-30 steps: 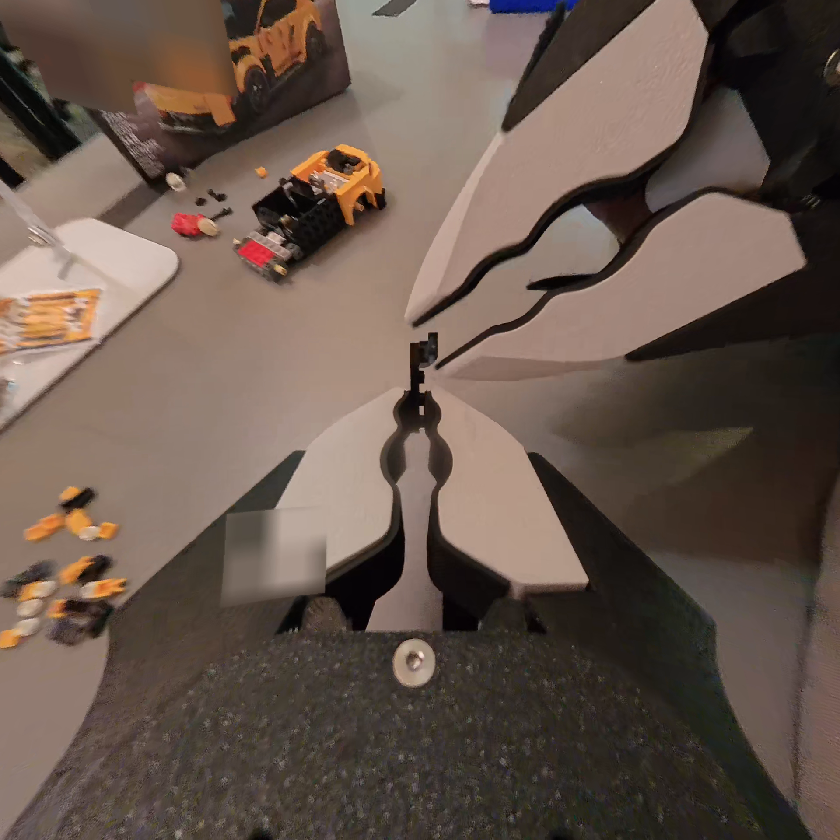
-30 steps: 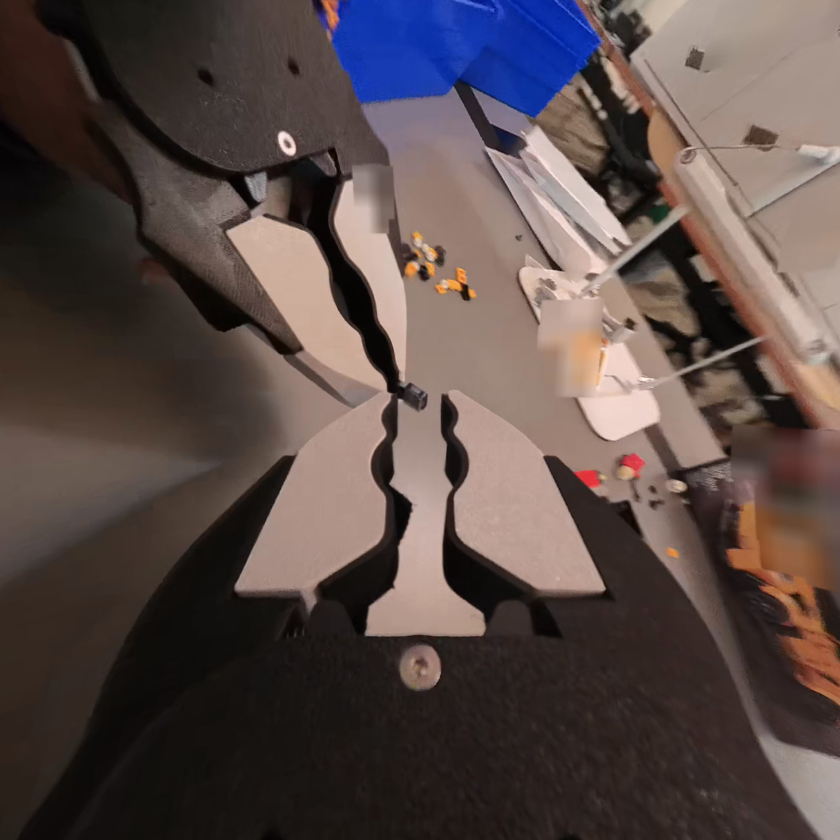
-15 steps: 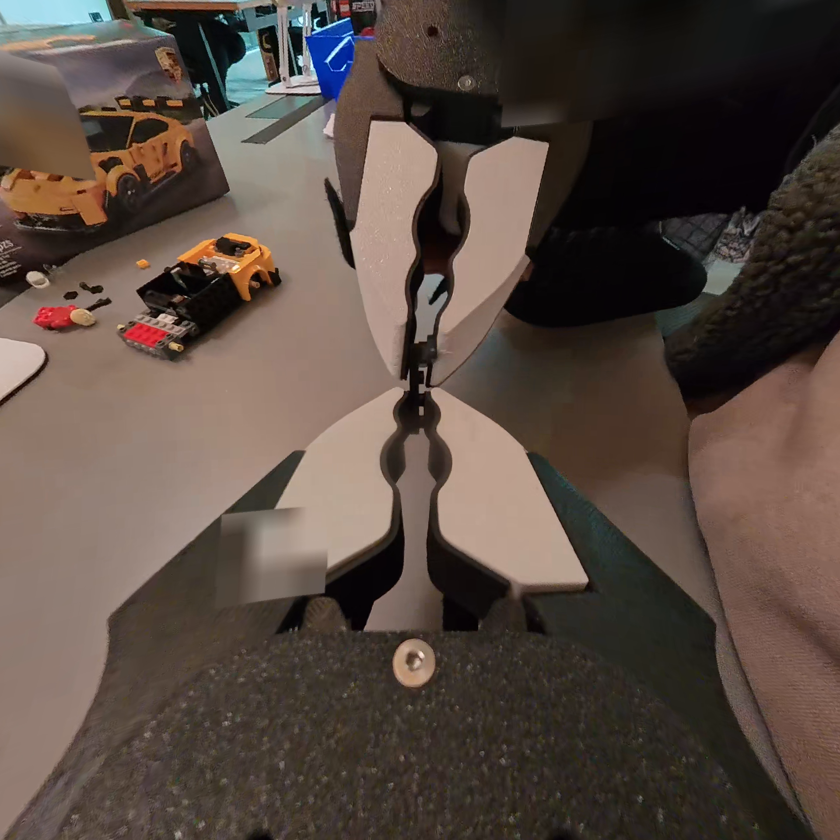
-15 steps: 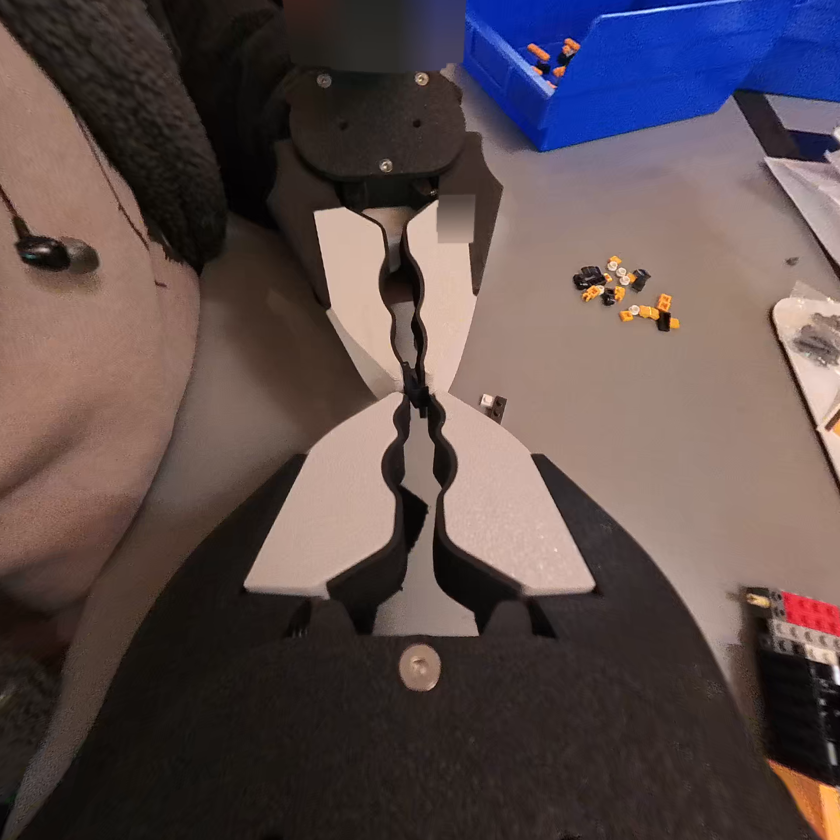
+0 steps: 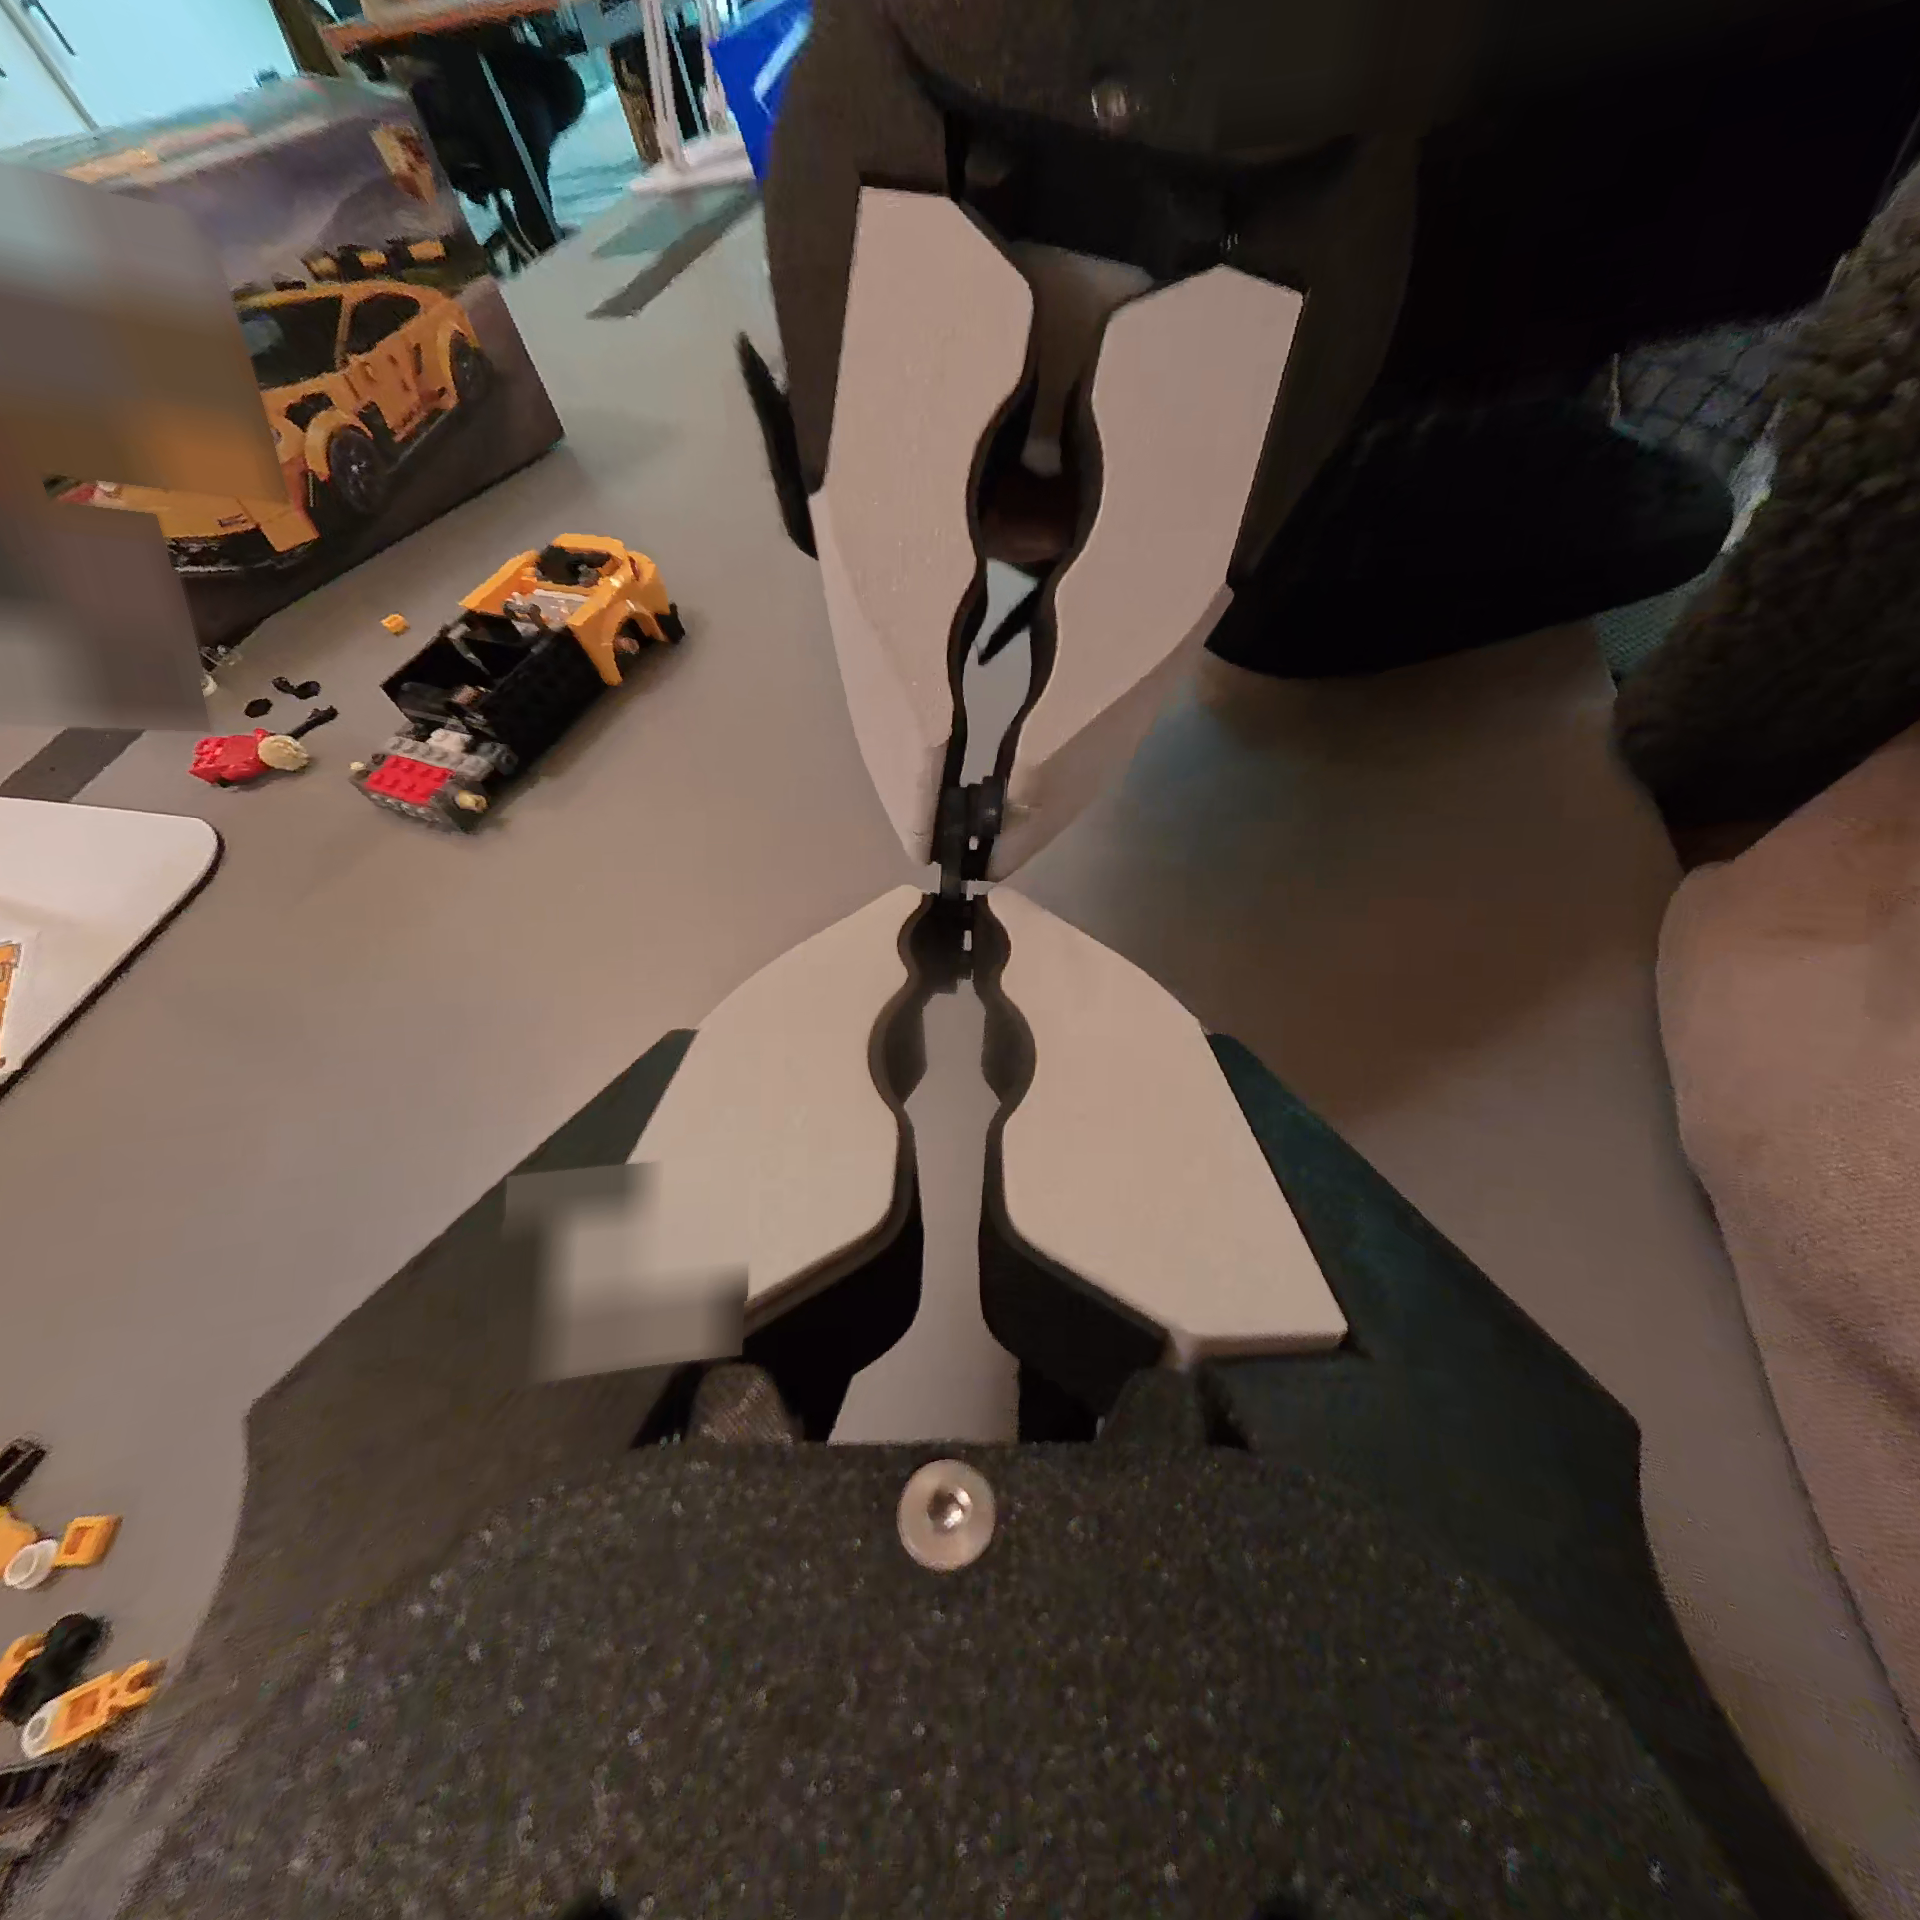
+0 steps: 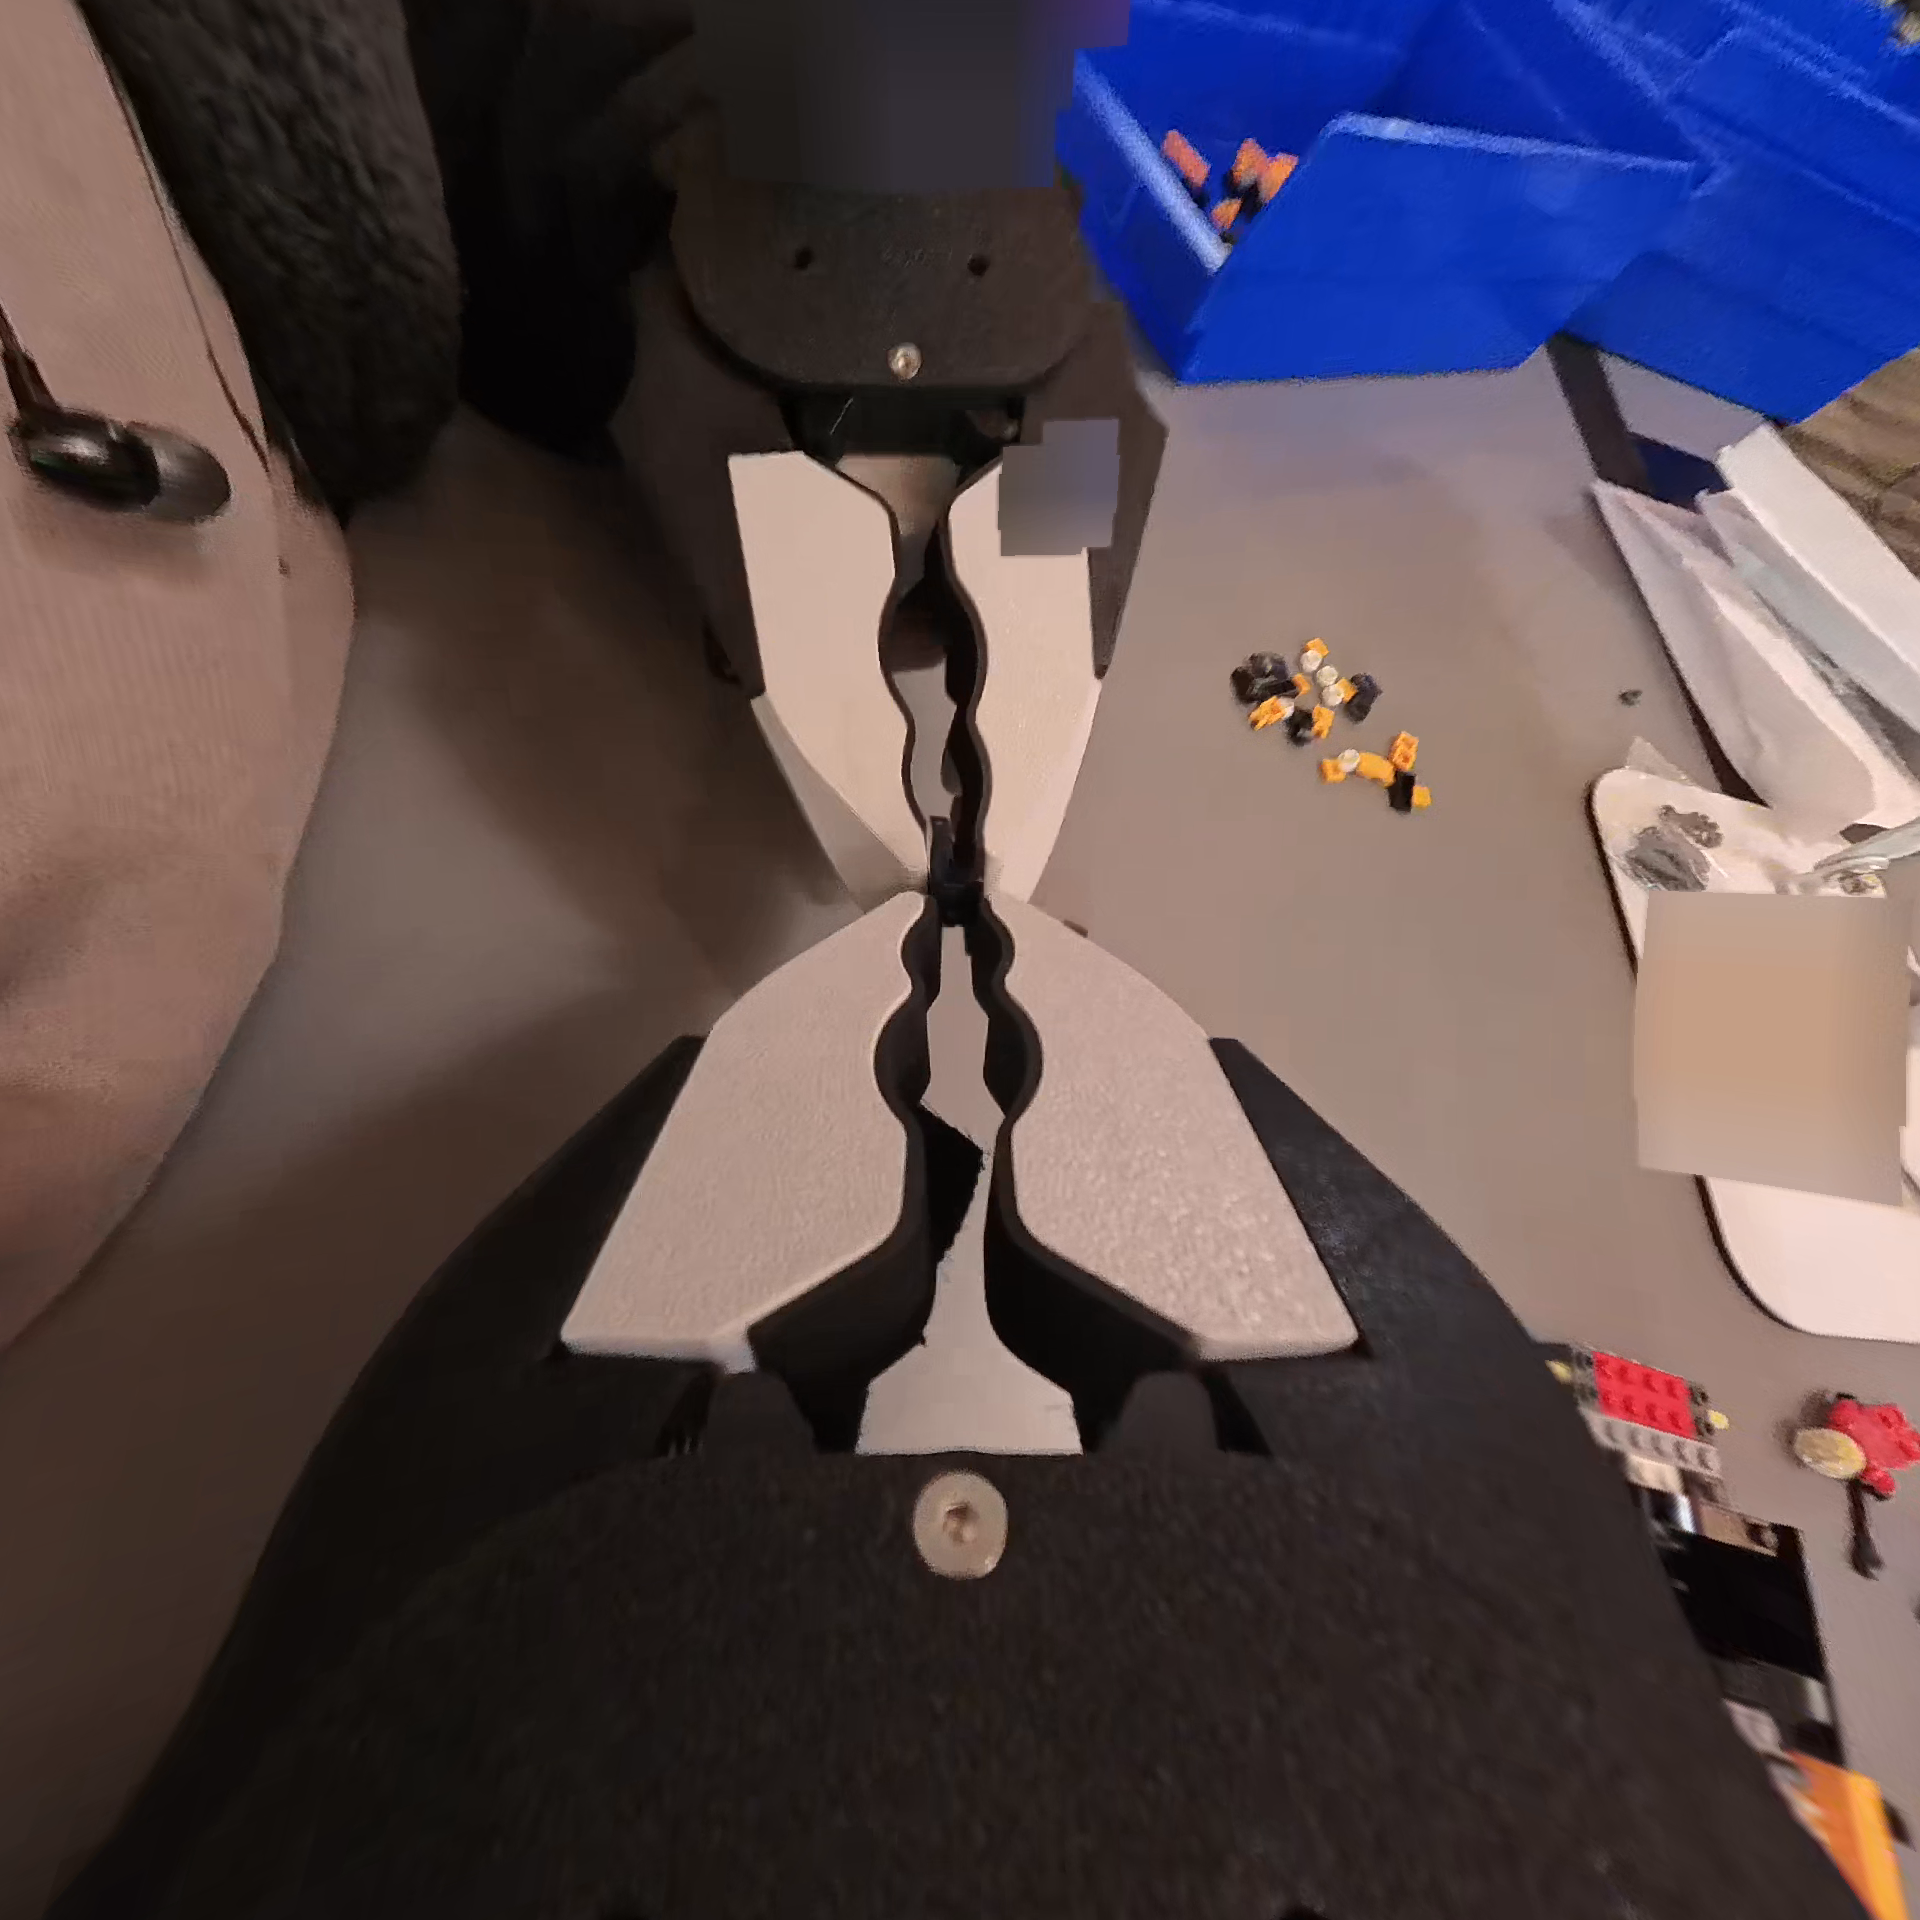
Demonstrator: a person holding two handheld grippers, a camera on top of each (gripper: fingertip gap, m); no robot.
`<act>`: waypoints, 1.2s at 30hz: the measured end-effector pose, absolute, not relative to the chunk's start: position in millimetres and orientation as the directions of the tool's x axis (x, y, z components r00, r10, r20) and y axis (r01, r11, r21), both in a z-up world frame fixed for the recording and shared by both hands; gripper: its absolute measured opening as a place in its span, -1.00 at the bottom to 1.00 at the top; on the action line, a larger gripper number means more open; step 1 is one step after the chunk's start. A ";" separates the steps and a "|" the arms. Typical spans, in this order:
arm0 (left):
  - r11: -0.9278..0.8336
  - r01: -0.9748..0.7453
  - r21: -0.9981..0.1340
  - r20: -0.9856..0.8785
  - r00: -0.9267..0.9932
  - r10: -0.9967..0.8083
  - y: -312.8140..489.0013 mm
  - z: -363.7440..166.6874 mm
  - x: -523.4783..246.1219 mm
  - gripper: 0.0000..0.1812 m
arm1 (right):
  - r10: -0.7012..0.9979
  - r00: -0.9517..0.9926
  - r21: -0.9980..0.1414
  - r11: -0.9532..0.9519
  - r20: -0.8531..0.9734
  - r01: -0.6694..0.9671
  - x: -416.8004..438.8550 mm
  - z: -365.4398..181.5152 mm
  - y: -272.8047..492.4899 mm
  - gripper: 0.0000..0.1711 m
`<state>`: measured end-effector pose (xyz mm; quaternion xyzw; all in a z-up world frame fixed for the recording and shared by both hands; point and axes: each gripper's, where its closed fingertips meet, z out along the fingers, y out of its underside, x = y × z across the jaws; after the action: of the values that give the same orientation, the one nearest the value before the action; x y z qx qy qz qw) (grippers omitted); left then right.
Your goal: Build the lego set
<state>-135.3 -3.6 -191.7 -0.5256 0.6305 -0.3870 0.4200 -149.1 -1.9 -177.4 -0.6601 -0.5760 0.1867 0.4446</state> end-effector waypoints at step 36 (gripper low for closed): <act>0.053 -0.341 -0.939 -0.037 -0.053 -0.998 6.4 -188.2 -140.6 -0.96 | 0.876 0.421 -0.922 0.065 0.236 0.381 -129.5 -177.3 7.8 -0.97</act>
<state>-140.6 6.4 -188.2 -0.5562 0.6019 -0.4054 0.4050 -129.5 7.8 -177.3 -0.6445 -0.4874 0.2278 0.5432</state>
